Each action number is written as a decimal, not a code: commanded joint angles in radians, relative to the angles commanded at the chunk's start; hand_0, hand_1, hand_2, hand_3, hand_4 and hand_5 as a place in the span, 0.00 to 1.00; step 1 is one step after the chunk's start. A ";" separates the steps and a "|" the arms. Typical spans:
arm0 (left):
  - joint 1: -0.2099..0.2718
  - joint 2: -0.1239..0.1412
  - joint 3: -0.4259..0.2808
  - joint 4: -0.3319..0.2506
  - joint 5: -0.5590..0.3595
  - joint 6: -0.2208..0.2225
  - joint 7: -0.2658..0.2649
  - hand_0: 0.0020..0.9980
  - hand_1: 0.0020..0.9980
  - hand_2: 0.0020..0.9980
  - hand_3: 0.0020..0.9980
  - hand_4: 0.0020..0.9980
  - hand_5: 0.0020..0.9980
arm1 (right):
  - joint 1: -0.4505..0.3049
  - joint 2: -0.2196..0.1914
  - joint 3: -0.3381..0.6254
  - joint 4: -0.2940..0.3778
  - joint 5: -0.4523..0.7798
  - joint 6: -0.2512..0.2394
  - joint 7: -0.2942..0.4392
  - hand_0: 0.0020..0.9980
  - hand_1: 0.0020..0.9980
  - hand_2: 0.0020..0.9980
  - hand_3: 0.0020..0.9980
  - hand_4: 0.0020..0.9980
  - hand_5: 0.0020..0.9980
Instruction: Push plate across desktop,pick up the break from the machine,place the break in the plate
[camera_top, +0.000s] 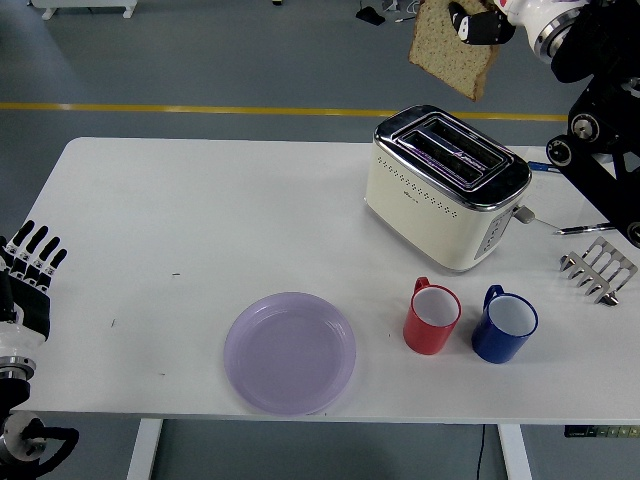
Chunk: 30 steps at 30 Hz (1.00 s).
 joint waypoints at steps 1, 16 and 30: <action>0.000 0.000 -0.002 0.001 0.002 -0.002 0.002 0.80 0.80 0.85 0.80 0.51 1.00 | -0.016 -0.003 -0.018 0.044 0.045 0.020 0.004 0.09 0.14 0.28 0.34 0.22 0.17; -0.006 0.001 -0.011 0.012 -0.001 -0.015 0.019 0.80 0.80 0.85 0.80 0.51 1.00 | -0.127 0.069 -0.361 0.070 0.414 0.117 0.053 0.08 0.13 0.28 0.33 0.24 0.16; -0.003 0.003 0.008 0.021 -0.004 -0.013 0.017 0.80 0.81 0.85 0.80 0.51 1.00 | -0.157 0.233 -0.437 -0.077 0.573 0.053 0.106 0.12 0.15 0.29 0.34 0.26 0.14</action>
